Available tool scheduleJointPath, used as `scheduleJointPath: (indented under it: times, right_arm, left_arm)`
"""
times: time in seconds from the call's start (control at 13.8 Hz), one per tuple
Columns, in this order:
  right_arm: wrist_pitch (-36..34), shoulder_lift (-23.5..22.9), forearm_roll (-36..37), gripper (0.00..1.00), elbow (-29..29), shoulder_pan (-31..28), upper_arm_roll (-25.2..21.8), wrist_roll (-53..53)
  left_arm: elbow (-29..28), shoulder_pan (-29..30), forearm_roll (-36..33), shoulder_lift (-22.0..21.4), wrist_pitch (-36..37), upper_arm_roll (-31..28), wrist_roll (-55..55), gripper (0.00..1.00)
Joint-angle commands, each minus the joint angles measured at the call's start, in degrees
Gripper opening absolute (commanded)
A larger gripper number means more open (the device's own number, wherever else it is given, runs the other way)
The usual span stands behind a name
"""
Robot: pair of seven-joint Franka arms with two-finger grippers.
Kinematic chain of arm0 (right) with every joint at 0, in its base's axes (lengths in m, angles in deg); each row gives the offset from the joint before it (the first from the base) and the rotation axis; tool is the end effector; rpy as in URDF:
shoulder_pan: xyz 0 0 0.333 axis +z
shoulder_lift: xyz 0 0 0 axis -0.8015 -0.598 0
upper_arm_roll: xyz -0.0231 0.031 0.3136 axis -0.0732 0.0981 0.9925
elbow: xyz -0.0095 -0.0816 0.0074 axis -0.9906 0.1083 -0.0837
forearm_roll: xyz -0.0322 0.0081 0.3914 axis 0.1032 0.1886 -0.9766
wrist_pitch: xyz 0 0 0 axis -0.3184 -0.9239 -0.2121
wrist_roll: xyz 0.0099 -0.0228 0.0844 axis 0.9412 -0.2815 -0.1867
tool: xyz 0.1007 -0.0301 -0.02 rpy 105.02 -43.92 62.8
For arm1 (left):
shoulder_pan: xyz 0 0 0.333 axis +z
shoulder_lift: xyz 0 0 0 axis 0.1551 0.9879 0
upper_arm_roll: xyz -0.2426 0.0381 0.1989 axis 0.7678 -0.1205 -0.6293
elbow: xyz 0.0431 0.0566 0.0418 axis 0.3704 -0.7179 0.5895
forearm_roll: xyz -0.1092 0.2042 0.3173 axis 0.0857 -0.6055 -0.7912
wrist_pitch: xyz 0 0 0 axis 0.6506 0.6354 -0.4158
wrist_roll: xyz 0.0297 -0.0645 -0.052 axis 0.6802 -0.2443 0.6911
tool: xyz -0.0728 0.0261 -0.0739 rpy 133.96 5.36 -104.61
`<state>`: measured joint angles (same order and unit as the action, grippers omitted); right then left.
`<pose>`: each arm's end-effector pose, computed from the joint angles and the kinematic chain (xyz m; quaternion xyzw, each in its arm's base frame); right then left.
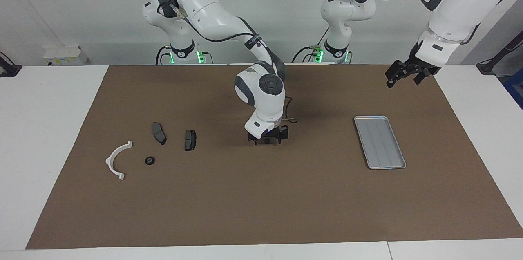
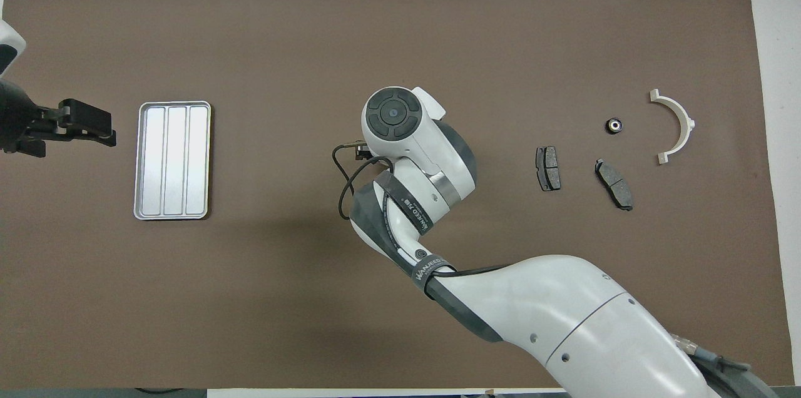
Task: Place bearing gear from tray to pile
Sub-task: 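Grasp the second gear at mid-table with the right gripper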
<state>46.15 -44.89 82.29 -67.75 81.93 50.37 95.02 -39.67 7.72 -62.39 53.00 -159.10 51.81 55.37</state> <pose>0.5934 0.4040 0.2941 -0.9999 0.0006 -0.0108 0.0028 0.5613 -0.0362 0.6026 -0.9989 -0.0369 0.0273 0.0002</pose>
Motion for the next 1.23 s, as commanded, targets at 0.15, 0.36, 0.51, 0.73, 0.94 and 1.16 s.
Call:
scheduleJointPath:
  times: [0.15,0.36,0.51,0.73,0.94,1.16]
  right_arm:
    - [3.66,2.35,-0.85,1.00,-5.12,-0.97,0.54,0.41]
    - [4.55,2.79,-0.85,1.00,-6.26,-0.97,0.54,0.41]
    - [4.63,2.88,-0.85,0.93,-6.53,-0.97,0.54,0.41]
    - [4.46,2.97,-0.85,0.72,-6.53,-0.88,0.54,0.41]
    - [4.11,2.97,-0.85,0.19,-6.35,-0.80,0.54,0.50]
    - [3.50,2.97,-0.68,0.00,-5.30,-1.15,0.46,0.24]
  left_arm:
    - [-0.92,-0.03,0.14,-1.03,-0.02,-0.02,-0.36,1.00]
    - [-1.01,0.06,0.14,-1.12,-0.02,-0.02,-0.36,1.00]
    - [-1.01,0.06,0.14,-1.12,-0.02,-0.02,-0.27,1.00]
    - [-1.01,0.06,0.14,-1.12,-0.02,-0.02,-0.27,1.00]
    - [-1.01,0.06,0.14,-1.12,-0.02,-0.02,-0.27,1.00]
    - [-1.01,0.06,0.14,-1.12,-0.02,-0.02,-0.27,1.00]
